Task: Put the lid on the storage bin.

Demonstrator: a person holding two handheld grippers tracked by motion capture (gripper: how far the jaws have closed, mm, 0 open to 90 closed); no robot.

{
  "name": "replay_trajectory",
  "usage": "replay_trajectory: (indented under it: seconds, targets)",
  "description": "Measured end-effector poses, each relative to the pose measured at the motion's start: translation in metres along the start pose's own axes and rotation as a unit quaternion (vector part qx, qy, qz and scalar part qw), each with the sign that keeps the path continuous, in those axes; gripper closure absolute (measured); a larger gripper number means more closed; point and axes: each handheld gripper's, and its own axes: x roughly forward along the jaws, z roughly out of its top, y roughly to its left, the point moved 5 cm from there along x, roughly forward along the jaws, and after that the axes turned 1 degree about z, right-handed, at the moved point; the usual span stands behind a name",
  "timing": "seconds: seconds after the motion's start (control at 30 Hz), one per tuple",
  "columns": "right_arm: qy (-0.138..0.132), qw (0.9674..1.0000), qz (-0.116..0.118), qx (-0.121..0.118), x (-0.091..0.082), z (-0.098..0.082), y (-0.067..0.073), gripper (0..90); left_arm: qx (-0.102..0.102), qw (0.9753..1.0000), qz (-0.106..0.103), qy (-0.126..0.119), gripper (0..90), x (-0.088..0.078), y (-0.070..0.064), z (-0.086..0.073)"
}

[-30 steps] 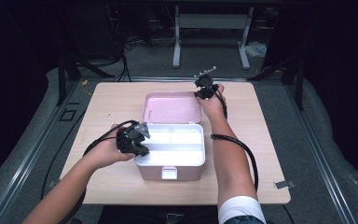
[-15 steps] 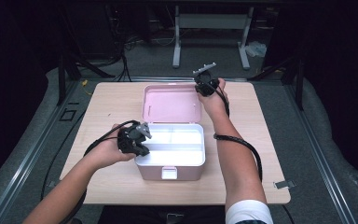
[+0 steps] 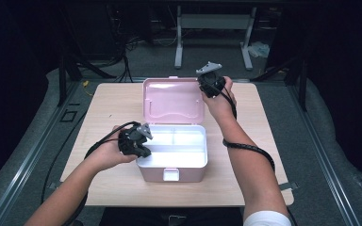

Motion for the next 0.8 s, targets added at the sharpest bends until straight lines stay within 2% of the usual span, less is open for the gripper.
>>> replay_trajectory:
  seconds: [0.07, 0.1, 0.23, 0.33, 0.37, 0.4, 0.43, 0.47, 0.57, 0.6, 0.7, 0.8]
  targets:
    - [-0.018, 0.9994, -0.02, -0.022, -0.011, 0.003, 0.004, 84.4, 0.002, 1.0, 0.001, 0.001, 85.8, 0.0, 0.0, 0.0]
    - [-0.018, 0.9994, -0.02, -0.022, -0.011, 0.003, 0.004, 84.4, 0.001, 1.0, 0.0, 0.001, 85.8, 0.0, 0.0, 0.0]
    - [-0.046, 0.9978, -0.034, -0.034, -0.027, 0.004, 0.009, 84.8, -0.004, 1.0, -0.001, -0.002, 85.8, 0.0, 0.0, -0.001]
    - [-0.078, 0.9945, -0.046, -0.053, -0.049, 0.005, 0.016, 85.3, -0.008, 0.9999, 0.0, -0.011, 85.9, 0.0, 0.0, -0.002]
    - [-0.078, 0.9945, -0.046, -0.053, -0.049, 0.005, 0.016, 85.3, -0.009, 0.9999, 0.001, -0.013, 85.9, 0.0, 0.0, -0.003]
    - [-0.089, 0.9931, -0.05, -0.059, -0.057, 0.004, 0.018, 85.5, -0.016, 0.9996, 0.002, -0.021, 85.9, 0.0, -0.001, -0.004]
    - [-0.11, 0.9902, -0.057, -0.065, -0.07, 0.001, 0.023, 85.6, -0.014, 0.9996, 0.002, -0.022, 86.0, 0.0, -0.001, -0.004]
    - [-0.133, 0.9856, -0.07, -0.077, -0.083, -0.003, 0.03, 85.8, -0.017, 0.9994, 0.004, -0.028, 86.0, 0.0, -0.001, -0.005]
    - [-0.16, 0.9769, -0.094, -0.105, -0.105, -0.011, 0.043, 86.1, -0.018, 0.9993, 0.011, -0.032, 86.1, -0.001, -0.003, -0.006]
    - [-0.16, 0.9769, -0.094, -0.105, -0.105, -0.011, 0.043, 86.1, -0.018, 0.9993, 0.011, -0.032, 86.1, -0.001, -0.003, -0.006]
    - [-0.171, 0.971, -0.109, -0.126, -0.119, -0.017, 0.053, 86.1, -0.012, 0.9992, 0.023, -0.028, 86.9, 0.0, -0.006, -0.005]
    - [-0.18, 0.966, -0.119, -0.142, -0.132, -0.024, 0.062, 86.0, -0.005, 0.9986, 0.049, -0.02, 89.4, 0.0, -0.011, -0.003]
